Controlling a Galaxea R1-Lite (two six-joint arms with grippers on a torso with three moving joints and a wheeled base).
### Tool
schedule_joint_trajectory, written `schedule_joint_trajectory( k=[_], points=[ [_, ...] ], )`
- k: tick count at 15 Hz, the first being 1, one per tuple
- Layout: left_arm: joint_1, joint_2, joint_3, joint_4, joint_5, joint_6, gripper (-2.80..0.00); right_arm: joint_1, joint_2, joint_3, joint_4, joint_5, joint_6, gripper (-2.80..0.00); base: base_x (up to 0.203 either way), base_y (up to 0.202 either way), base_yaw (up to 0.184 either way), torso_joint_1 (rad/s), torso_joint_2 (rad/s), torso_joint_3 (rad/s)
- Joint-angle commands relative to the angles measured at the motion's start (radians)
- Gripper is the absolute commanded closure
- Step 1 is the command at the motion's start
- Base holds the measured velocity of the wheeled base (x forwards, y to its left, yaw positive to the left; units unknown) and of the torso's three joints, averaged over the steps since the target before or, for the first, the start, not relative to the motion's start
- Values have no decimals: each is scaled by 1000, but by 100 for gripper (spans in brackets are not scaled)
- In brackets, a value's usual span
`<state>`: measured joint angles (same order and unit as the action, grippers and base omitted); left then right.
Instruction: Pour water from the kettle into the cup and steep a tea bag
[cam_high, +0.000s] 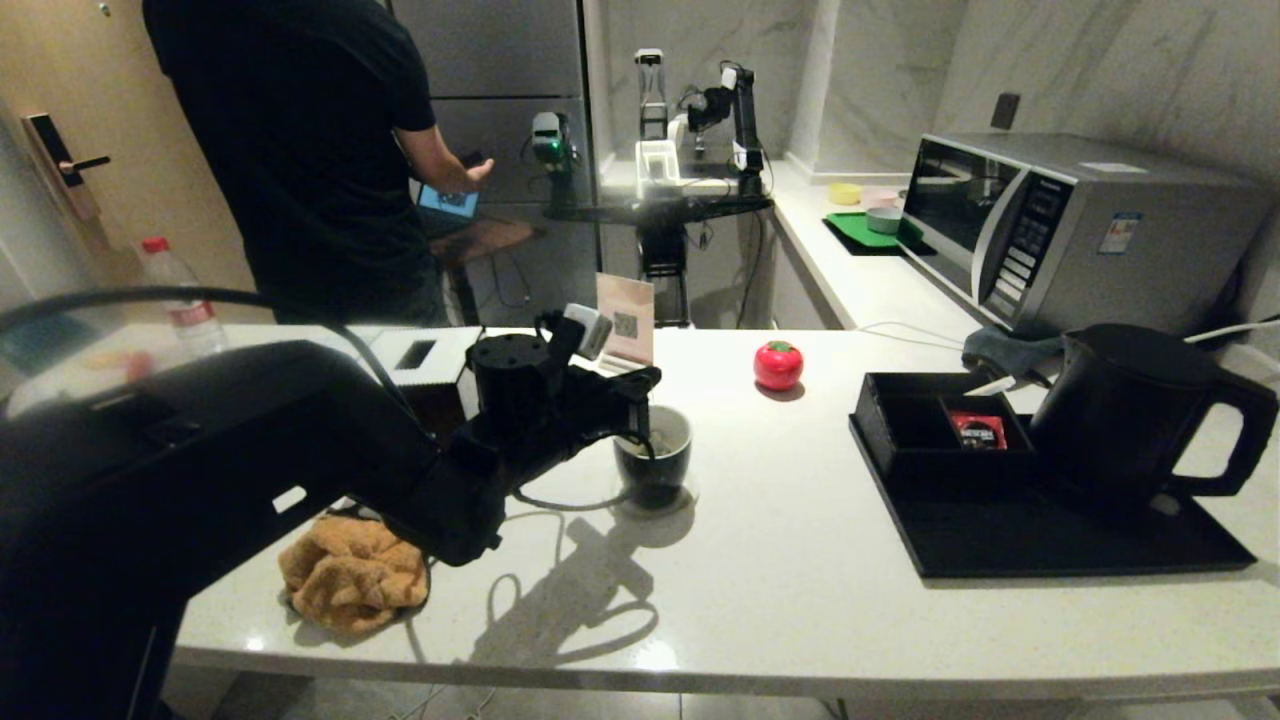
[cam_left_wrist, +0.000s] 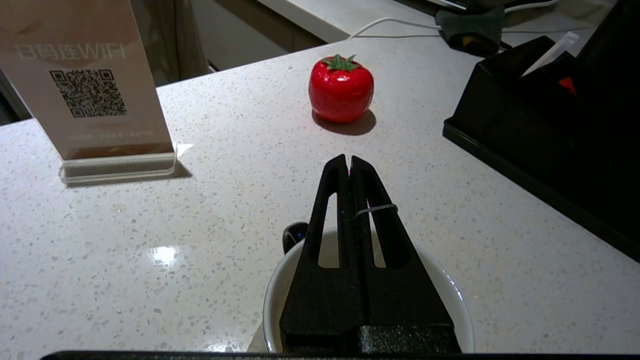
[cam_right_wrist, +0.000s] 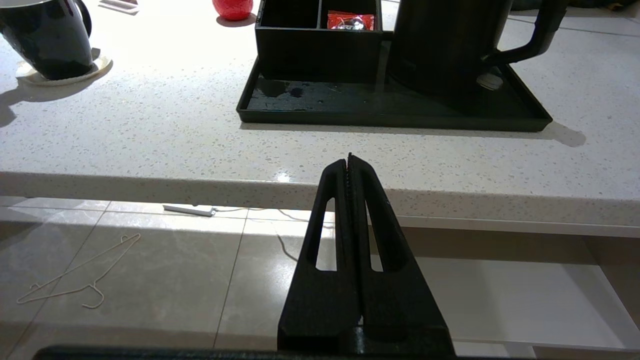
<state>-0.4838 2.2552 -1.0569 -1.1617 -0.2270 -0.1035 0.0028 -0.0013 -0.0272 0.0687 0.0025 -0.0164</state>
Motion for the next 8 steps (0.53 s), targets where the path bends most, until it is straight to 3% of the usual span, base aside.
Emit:
schedule_joint_trajectory(
  k=[1,8],
  points=[
    [-4,1,10,-7,0,0,0,0,1,0,0,1,0,0,0,0,0,0,0,0],
    [-3,-70,-23,-5,8,-5,0,0,1,0,1,1,0,0,0,0,0,0,0,0]
  ],
)
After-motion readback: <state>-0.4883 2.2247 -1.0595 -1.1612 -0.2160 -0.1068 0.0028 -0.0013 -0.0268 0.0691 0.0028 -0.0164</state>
